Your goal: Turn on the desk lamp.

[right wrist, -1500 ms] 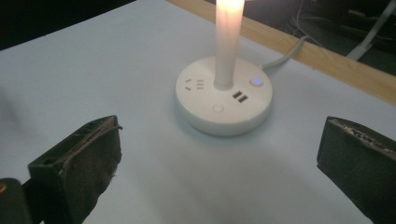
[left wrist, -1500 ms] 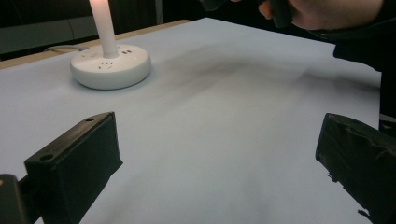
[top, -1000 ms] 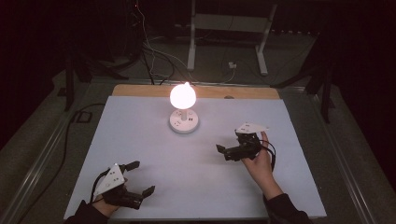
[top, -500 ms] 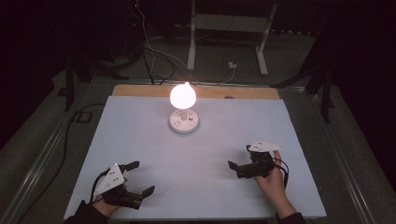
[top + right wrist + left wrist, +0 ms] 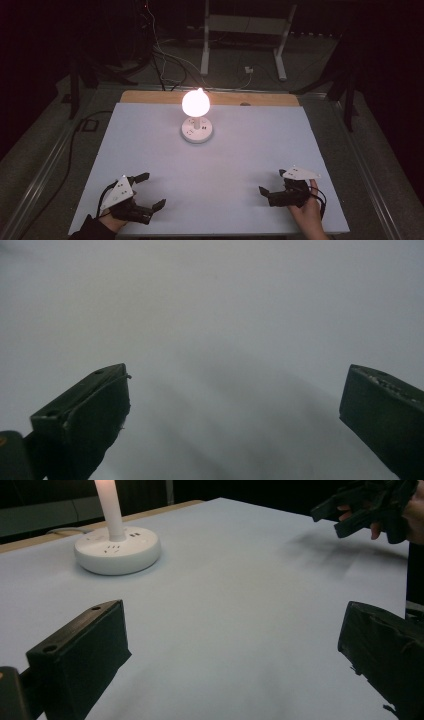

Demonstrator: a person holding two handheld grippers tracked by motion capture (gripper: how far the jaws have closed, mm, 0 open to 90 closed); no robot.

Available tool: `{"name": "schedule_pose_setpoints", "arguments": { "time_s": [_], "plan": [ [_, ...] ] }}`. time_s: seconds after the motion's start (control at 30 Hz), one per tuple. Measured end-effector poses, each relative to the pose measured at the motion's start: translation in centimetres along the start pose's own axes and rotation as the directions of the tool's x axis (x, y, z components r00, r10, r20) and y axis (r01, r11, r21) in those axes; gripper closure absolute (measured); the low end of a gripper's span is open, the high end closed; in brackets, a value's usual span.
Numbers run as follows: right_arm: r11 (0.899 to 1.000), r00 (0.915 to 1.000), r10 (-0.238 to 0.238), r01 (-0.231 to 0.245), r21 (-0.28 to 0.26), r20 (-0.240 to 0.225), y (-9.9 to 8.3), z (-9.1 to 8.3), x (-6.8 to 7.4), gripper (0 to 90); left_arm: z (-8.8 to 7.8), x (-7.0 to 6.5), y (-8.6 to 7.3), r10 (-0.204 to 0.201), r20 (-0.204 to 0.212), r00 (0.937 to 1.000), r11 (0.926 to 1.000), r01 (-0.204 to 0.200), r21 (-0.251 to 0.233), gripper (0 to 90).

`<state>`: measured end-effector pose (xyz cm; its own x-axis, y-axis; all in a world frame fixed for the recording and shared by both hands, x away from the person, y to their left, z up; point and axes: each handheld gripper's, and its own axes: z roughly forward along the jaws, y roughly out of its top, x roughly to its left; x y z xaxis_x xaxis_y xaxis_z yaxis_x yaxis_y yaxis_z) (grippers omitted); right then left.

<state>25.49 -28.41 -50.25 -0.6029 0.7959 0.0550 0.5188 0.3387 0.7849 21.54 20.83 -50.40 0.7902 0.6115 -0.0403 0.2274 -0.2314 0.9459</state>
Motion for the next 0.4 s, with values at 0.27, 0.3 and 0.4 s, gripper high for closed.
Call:
{"name": "schedule_pose_setpoints", "arguments": {
  "time_s": [0.27,0.3,0.4],
  "plan": [
    [1.000,0.9998,0.004,-0.004,0.029,0.021,-1.18,-0.23,-0.36,0.0,-0.01,0.01,0.01,-0.001,0.003,1.0000,1.0000,0.001,-0.002,0.4],
    [1.000,0.9998,0.003,-0.003,0.023,0.020,-1.15,-0.22,-0.41,0.0,0.00,0.00,0.00,-0.001,0.003,1.0000,1.0000,0.001,-0.001,0.3],
    [1.000,0.9998,0.000,0.000,0.015,0.021,-1.12,-0.29,-0.40,0.0,0.07,0.01,-0.01,0.001,0.004,1.0000,1.0000,-0.001,0.004,0.4]
  ]
}}
